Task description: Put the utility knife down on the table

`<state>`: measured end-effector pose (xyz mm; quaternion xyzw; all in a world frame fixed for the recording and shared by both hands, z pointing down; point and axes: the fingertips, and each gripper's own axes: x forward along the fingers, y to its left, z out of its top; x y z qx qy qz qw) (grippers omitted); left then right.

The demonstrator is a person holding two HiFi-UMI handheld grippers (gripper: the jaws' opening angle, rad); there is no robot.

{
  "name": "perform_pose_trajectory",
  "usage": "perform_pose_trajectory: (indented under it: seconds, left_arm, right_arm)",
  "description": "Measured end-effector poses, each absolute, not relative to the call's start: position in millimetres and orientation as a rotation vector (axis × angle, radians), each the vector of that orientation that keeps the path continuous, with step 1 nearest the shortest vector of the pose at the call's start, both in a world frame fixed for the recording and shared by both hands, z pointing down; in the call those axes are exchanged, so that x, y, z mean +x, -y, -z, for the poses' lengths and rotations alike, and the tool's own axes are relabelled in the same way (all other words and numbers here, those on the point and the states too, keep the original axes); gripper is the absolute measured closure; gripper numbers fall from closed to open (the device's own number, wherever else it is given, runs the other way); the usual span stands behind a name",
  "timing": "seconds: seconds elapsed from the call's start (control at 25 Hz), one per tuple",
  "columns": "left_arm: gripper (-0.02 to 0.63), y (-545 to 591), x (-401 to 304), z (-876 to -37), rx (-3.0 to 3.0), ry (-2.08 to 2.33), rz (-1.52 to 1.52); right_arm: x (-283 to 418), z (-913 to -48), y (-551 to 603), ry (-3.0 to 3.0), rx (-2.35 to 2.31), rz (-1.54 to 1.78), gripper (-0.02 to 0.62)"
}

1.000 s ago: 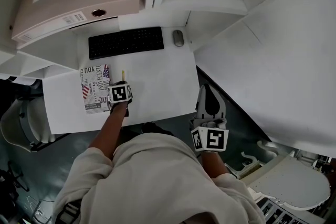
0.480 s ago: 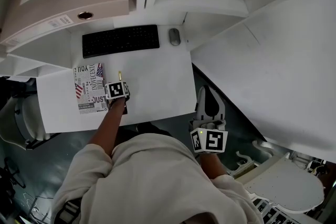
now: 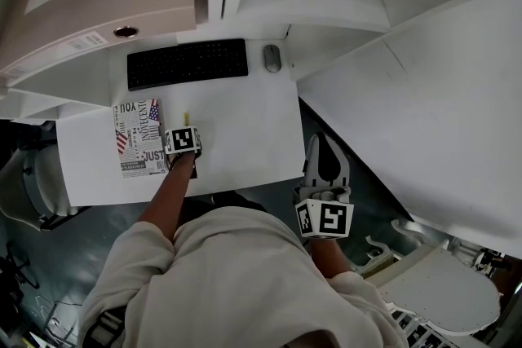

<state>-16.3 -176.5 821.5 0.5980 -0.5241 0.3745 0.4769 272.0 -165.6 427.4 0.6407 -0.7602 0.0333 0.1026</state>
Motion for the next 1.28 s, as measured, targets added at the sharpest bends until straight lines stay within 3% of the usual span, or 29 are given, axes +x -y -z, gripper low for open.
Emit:
perform_pose_trajectory:
  seconds: [0.76, 1.28]
  left_arm:
    - [0.528, 176.9, -17.2, -822.5, 1.453, 1.276, -0.962]
    - [0.474, 177.4, -15.7, -819.3, 1.470, 1.259, -0.973]
  right_arm:
    - [274.5, -426.5, 168.0, 2.255, 1.903, -0.110, 0.592]
    - [274.1, -426.8, 167.3, 2.258, 1.909, -0.113, 0.592]
